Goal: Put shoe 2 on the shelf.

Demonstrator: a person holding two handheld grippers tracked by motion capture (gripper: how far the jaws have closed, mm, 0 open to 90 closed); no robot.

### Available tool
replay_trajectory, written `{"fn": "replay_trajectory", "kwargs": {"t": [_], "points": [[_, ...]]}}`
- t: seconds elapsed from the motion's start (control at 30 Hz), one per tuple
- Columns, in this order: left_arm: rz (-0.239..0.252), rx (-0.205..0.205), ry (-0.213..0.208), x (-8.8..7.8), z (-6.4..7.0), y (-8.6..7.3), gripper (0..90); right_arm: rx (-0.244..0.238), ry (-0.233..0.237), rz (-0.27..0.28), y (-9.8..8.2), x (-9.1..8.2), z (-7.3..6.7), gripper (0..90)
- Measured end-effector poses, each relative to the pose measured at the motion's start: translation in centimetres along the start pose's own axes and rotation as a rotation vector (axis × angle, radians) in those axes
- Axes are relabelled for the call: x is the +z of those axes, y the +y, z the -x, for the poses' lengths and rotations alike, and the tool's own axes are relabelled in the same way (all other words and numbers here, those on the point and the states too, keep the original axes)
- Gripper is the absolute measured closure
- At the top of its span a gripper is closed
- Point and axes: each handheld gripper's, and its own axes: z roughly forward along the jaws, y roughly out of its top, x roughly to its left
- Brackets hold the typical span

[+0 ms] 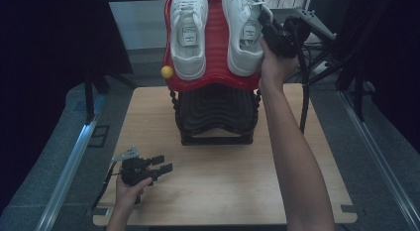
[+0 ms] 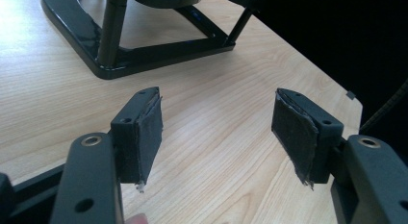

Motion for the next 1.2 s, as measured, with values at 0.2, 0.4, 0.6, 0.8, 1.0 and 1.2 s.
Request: {"fn": "replay_trajectory", "kwargs": {"t": [0.2, 0.4, 0.6, 0.8, 1.0, 1.2], "points": [[-0.008, 0.003, 0.006, 0.1, 0.0, -0.1, 35.5, -0.043, -0.017, -0.016, -0.6, 0.3, -0.1, 79.4], [-0.004, 0.006, 0.005, -0.1, 0.0, 0.0, 35.5, -0.138, 0.002, -0.045, -0.8, 0.6, -1.2, 63.5], [-0.003, 0.006, 0.006, -0.2, -0.1, 0.0, 35.5, -0.117, 0.039, -0.054, -0.3, 0.2, -1.0, 43.8], [-0.012, 0.011, 0.012, -0.1, -0.1, 0.0, 35.5, -0.084, 0.113, -0.045, 0.5, -1.5, -0.7, 44.4], [-0.012, 0.016, 0.017, -0.2, -0.1, 0.0, 35.5, -0.032, 0.179, -0.038, 0.7, -4.7, 0.7, 45.1], [-0.015, 0.016, 0.029, 0.0, 0.1, 0.1, 35.5, -0.023, 0.248, -0.051, -0.9, -8.9, 2.8, 44.3]]}}
